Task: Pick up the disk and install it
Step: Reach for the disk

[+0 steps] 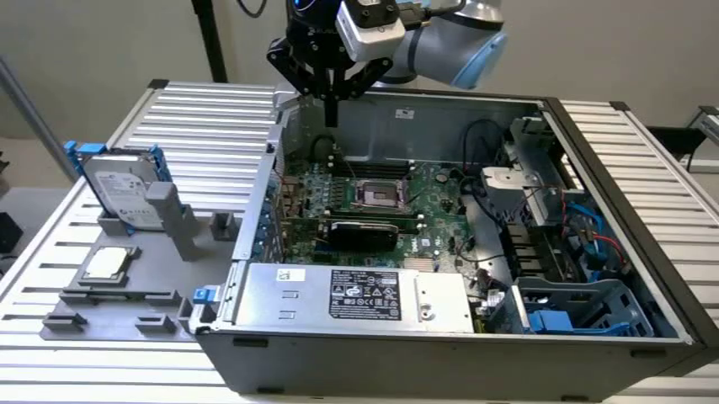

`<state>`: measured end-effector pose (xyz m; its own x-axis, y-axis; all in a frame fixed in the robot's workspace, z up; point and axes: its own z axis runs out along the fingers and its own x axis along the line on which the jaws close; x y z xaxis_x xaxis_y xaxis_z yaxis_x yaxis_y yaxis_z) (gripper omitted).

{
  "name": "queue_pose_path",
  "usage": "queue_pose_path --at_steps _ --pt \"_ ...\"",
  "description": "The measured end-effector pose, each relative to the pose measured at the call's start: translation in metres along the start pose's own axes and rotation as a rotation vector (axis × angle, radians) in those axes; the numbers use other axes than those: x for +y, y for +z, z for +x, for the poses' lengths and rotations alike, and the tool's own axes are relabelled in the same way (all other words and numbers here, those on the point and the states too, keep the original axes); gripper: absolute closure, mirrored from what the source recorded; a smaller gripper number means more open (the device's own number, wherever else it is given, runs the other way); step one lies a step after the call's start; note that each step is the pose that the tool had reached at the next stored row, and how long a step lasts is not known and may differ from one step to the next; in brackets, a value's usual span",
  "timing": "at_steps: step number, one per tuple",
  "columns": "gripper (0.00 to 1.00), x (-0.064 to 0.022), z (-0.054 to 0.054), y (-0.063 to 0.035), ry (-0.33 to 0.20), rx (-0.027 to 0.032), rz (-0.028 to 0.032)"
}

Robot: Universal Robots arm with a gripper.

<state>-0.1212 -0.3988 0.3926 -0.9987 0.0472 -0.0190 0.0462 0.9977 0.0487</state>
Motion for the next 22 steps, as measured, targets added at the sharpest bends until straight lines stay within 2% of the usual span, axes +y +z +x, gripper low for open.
queue_pose_path --at_steps 4,22 --pt "0.89 -0.0005 0.003 -0.0001 0.000 0.0001 -0.0001" --pt "0.89 -0.0052 0.085 -0.0001 0.000 0.0000 0.0000"
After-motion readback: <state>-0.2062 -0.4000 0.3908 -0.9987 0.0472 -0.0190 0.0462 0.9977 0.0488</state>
